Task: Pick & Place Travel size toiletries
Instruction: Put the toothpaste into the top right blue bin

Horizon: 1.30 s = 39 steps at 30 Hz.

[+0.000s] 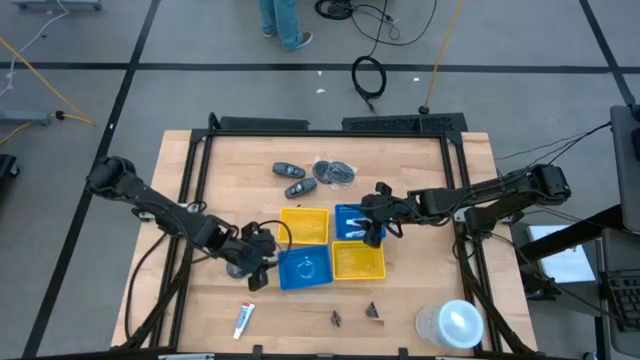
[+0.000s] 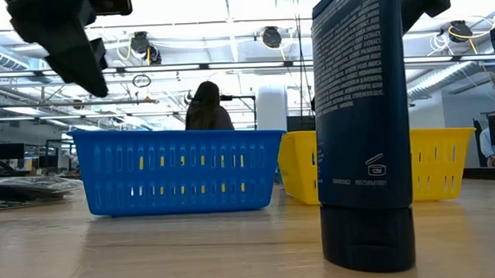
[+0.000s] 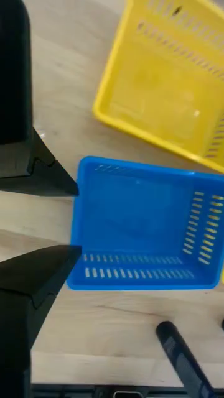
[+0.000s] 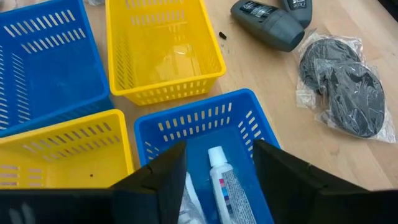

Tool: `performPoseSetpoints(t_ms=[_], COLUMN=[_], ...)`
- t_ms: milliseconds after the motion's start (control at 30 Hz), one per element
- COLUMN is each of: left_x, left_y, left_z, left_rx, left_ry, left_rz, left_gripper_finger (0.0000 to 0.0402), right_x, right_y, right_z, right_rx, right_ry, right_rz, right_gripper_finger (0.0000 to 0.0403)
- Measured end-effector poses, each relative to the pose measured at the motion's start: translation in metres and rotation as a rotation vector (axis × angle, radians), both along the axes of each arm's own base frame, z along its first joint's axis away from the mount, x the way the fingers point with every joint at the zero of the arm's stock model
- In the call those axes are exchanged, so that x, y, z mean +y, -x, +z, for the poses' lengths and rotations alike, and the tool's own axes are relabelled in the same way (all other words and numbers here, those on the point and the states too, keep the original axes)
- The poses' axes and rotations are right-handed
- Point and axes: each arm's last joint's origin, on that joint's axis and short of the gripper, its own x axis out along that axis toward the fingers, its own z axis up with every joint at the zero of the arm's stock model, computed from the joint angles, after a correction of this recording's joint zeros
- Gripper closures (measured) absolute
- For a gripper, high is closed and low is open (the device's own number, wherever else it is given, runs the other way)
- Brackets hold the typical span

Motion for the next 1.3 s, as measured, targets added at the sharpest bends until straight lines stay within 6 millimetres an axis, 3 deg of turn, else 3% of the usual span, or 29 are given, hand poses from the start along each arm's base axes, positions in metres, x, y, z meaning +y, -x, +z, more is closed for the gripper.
performPoseSetpoints(t_ms=[233, 600, 1300], left_x=[-0.012, -0.044, -0.112], left_y=[0.011, 0.03, 0.041], left_z=[-0.003, -0.005, -0.056], left_rx=[0.056, 0.188, 0.542], left_ry=[0.056, 0.331, 0.614], left_rz=[0.042, 0.169, 0.436], left_gripper_finger=[0.0266, 0.0266, 0.0266], right_x=[0.0, 0.0, 0.0], right_y=[-0.001, -0.001, -0.001], right_z=[0.001, 0.002, 0.002], right_rx=[-0.021, -0.021, -0.017], right_ry=[0.002, 0.004, 0.017], right_rz=[0.003, 0.005, 0.023], right_gripper_finger=[0.0229, 0.0239, 0.0243])
